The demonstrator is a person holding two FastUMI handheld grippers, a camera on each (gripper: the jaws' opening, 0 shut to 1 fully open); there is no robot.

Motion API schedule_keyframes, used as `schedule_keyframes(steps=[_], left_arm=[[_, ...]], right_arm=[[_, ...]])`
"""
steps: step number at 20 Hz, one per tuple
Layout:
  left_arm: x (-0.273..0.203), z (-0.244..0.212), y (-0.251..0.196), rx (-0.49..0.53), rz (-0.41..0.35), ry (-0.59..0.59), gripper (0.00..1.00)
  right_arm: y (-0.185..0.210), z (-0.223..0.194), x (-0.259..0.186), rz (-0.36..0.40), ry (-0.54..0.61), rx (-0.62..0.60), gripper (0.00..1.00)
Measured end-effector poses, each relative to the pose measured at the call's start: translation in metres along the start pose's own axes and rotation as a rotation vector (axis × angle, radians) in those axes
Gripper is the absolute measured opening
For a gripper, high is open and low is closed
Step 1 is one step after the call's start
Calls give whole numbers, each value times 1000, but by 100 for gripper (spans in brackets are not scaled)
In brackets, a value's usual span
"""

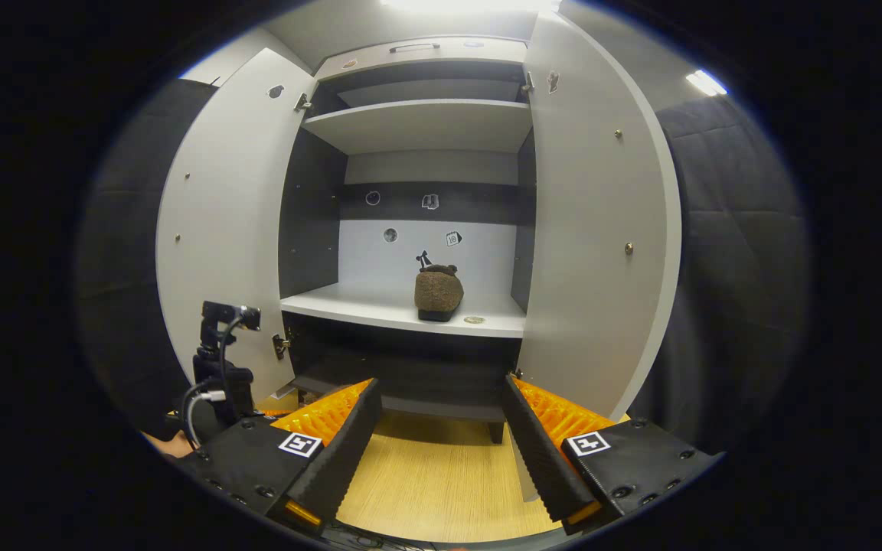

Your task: Grab one shoe with the right hand and put it into the shoe cabinet, grab the other shoe with the left hand and put it into the shoe cabinet; then close the right door with the right hand and the left door with the left hand.

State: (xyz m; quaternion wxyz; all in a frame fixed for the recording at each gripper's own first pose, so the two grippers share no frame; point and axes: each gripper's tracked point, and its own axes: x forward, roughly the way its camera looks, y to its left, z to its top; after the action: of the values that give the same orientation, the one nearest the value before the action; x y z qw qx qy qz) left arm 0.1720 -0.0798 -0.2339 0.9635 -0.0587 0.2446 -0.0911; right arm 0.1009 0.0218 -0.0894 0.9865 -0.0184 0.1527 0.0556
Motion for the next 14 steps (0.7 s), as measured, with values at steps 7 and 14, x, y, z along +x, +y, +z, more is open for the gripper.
schedule_keyframes(steps=[7, 14], left_arm=[[-33, 92, -1, -28, 20, -162, 1], [-8, 171, -17, 2, 7, -256, 1]], right_arm=[[-7, -5, -6, -2, -2, 24, 100], [-17, -5, -9, -22, -13, 40, 100]])
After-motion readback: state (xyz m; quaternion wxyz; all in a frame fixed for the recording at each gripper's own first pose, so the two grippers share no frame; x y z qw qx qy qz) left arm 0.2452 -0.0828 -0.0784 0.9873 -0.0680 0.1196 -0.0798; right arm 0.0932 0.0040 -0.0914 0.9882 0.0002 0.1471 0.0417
